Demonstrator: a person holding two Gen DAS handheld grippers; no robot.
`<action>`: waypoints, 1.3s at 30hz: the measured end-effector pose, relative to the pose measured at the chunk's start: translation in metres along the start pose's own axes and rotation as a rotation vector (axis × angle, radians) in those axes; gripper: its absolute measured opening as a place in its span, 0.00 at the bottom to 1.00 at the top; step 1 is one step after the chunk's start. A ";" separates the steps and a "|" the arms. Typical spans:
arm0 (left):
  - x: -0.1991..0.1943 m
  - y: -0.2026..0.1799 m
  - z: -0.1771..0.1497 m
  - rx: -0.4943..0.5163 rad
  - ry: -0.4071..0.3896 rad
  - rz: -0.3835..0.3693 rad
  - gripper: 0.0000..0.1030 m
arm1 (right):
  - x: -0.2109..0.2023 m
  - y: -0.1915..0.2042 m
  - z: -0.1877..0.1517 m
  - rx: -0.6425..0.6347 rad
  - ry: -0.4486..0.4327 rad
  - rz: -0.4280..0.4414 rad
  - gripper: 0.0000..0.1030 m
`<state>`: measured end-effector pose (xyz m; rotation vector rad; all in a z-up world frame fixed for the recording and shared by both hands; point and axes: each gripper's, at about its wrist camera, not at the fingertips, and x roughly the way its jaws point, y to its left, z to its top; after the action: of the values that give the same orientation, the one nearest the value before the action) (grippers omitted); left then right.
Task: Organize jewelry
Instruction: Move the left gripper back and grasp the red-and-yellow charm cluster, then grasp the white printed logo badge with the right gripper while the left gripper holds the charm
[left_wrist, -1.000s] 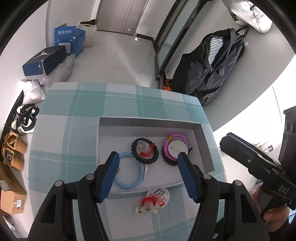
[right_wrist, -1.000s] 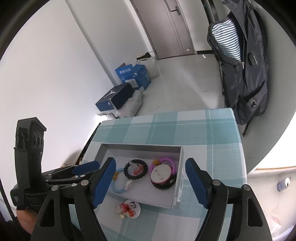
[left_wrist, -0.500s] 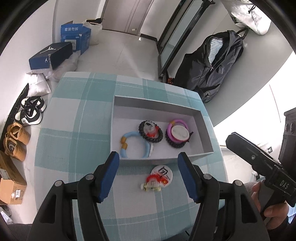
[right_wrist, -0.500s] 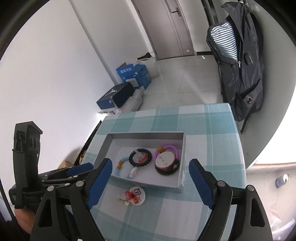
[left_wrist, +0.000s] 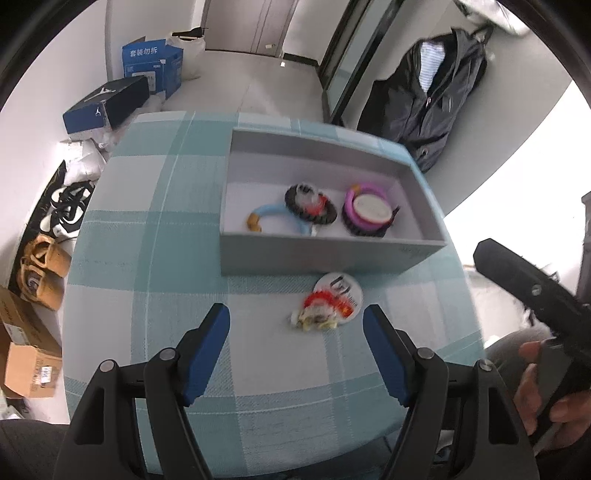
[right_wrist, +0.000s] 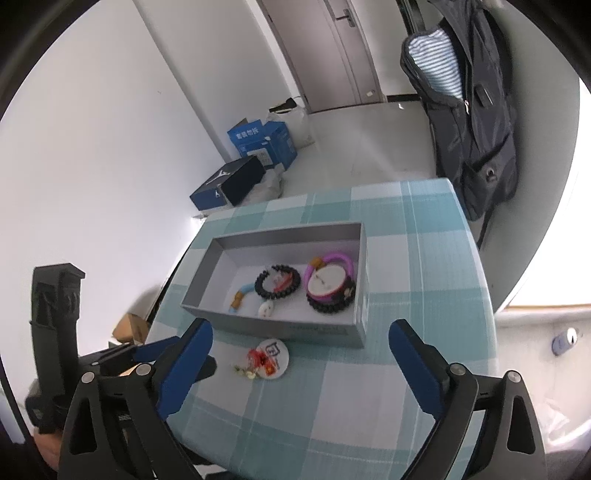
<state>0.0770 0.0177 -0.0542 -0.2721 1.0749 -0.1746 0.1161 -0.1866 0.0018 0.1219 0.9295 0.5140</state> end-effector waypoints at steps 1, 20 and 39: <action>0.003 -0.001 -0.002 0.008 0.007 0.009 0.69 | 0.001 -0.002 -0.003 0.007 0.006 -0.001 0.96; 0.025 -0.015 -0.001 0.104 0.057 -0.034 0.29 | 0.018 -0.022 -0.025 0.075 0.078 -0.028 0.96; 0.025 -0.022 0.004 0.153 0.059 -0.049 0.14 | 0.023 -0.023 -0.024 0.086 0.081 -0.023 0.96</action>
<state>0.0924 -0.0094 -0.0669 -0.1569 1.1078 -0.3089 0.1166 -0.1983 -0.0368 0.1693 1.0311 0.4606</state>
